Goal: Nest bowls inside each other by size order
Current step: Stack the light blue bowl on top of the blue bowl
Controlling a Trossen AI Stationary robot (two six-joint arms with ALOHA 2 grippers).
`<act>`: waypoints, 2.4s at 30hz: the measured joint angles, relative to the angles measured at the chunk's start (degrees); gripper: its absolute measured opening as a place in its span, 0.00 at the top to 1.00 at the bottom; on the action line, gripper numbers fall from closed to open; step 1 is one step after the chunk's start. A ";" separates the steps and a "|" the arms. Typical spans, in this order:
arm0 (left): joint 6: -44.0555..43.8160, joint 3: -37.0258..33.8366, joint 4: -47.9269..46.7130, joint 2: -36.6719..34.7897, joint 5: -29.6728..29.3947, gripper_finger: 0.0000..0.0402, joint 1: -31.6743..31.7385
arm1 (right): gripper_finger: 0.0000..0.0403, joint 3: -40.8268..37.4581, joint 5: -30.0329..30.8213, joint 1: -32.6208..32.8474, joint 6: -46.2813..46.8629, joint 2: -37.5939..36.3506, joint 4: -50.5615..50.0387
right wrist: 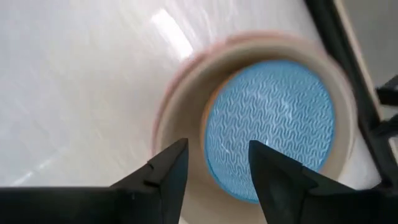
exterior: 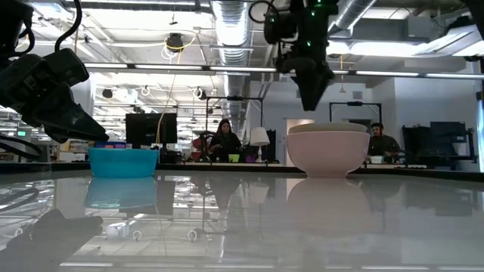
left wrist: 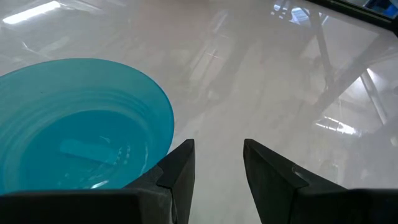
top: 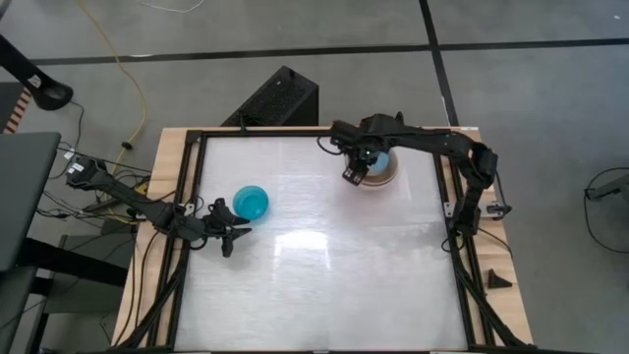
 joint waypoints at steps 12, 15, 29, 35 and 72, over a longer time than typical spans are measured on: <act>0.00 0.00 0.00 -0.02 -0.01 0.69 -0.01 | 0.53 4.14 4.50 16.47 -5.09 0.86 24.11; 0.00 0.02 0.00 -0.02 -0.02 0.69 -0.02 | 0.54 4.02 4.75 20.90 -10.82 3.69 34.88; 0.00 0.00 -0.13 -0.02 -0.02 0.69 -0.02 | 0.54 3.91 6.21 25.06 -31.37 26.58 73.61; 0.00 0.01 -0.07 -0.02 -0.02 0.69 -0.02 | 0.54 3.93 5.98 22.54 -32.89 30.43 78.18; 0.00 0.00 -0.01 0.00 0.00 0.69 -0.02 | 0.54 3.97 -14.86 17.41 -57.68 30.47 74.55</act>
